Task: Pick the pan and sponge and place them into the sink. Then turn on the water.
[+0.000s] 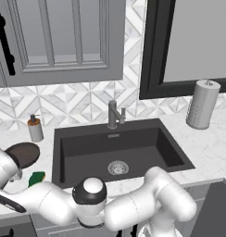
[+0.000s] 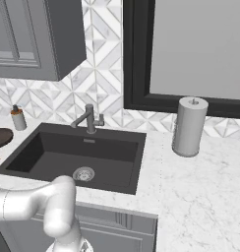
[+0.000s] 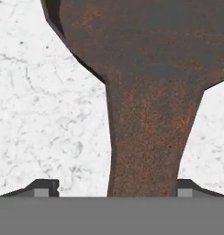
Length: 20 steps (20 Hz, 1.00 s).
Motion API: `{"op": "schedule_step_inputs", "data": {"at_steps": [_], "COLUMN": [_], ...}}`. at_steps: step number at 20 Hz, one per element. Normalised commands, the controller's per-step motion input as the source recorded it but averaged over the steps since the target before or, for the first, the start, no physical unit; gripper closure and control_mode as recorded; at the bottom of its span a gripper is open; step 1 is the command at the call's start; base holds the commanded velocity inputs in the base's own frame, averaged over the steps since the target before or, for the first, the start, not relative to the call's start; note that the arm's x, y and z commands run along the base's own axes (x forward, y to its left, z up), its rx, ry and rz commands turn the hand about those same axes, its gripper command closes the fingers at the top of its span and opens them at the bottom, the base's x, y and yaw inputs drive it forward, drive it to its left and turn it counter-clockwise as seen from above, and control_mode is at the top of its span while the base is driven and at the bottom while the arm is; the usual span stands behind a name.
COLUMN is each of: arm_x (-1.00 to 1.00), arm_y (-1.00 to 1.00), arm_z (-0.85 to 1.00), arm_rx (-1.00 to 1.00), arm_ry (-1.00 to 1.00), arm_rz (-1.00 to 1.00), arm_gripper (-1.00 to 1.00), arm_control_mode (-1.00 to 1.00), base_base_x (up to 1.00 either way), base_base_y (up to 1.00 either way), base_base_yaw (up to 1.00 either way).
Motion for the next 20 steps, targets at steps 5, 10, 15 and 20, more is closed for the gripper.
{"op": "schedule_step_inputs", "data": {"at_steps": [5, 10, 15, 20], "arm_x": [-0.05, -0.15, -0.22, -0.37], "arm_y": [-0.90, -0.78, -0.06, -0.08], "arm_z": [-0.81, -0.66, 0.31, 1.00], "arm_rx": [0.03, 0.06, 0.15, 0.25], "arm_ry": [0.04, 0.00, -0.20, -0.16], "arm_rz": [-0.23, -0.25, -0.06, 0.00], "arm_gripper": [1.00, 1.00, 1.00, 1.00], "arm_control_mode": [-1.00, -1.00, -1.00, -1.00], "base_base_x": [0.00, 0.00, 0.00, 0.00], "base_base_y": [0.00, 0.00, 0.00, 0.00], "base_base_yaw": [0.00, 0.00, 0.00, 0.00]}}
